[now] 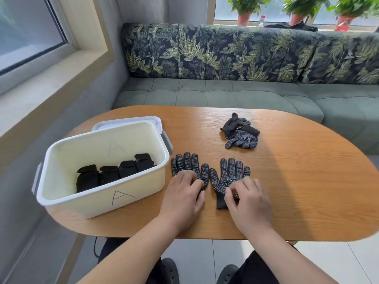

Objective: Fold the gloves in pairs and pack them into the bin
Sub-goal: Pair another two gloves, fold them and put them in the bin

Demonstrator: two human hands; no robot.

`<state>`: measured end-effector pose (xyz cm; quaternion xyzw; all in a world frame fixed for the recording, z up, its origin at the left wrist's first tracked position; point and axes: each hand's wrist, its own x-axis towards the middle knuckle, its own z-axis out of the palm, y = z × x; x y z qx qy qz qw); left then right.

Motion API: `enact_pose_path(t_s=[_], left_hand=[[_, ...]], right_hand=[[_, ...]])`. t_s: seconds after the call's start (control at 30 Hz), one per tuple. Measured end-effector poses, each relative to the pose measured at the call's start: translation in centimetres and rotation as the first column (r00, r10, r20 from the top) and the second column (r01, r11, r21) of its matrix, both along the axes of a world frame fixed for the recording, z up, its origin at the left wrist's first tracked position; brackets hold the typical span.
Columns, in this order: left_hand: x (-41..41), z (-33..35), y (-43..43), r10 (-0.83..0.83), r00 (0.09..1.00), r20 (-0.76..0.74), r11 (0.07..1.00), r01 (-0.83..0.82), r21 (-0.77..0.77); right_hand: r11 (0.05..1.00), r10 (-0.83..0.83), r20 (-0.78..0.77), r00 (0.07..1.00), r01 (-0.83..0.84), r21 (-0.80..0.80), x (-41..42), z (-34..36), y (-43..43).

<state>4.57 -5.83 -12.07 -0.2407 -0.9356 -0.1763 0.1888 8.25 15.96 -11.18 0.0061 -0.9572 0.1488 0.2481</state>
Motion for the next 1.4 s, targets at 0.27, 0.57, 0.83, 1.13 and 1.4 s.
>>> enact_pose_path(t_s=[0.27, 0.57, 0.83, 1.13, 1.4], left_hand=[[-0.7, 0.1, 1.2, 0.098, 0.894, 0.436, 0.935, 0.068, -0.349], [-3.3, 1.6, 2.9, 0.233, 0.87, 0.435, 0.962, -0.14, -0.236], [-4.8, 0.2, 3.0, 0.281, 0.849, 0.447, 0.923, -0.111, -0.369], [-4.4, 0.3, 2.1, 0.236, 0.861, 0.451, 0.921, -0.05, -0.387], [-1.9, 0.5, 1.2, 0.161, 0.924, 0.347, 0.96, -0.066, -0.271]], right_hand=[[0.994, 0.032, 0.386, 0.922, -0.071, 0.086, -2.1, -0.2, -1.5], [0.992, -0.11, 0.501, 0.858, 0.067, 0.104, -5.5, 0.3, -2.1], [0.991, -0.089, 0.569, 0.817, 0.014, 0.134, -7.0, -0.8, -0.9], [0.99, -0.056, 0.582, 0.812, -0.033, 0.14, -6.2, -0.6, -0.5], [0.997, 0.07, 0.51, 0.858, -0.068, -0.023, -4.3, -0.7, 0.3]])
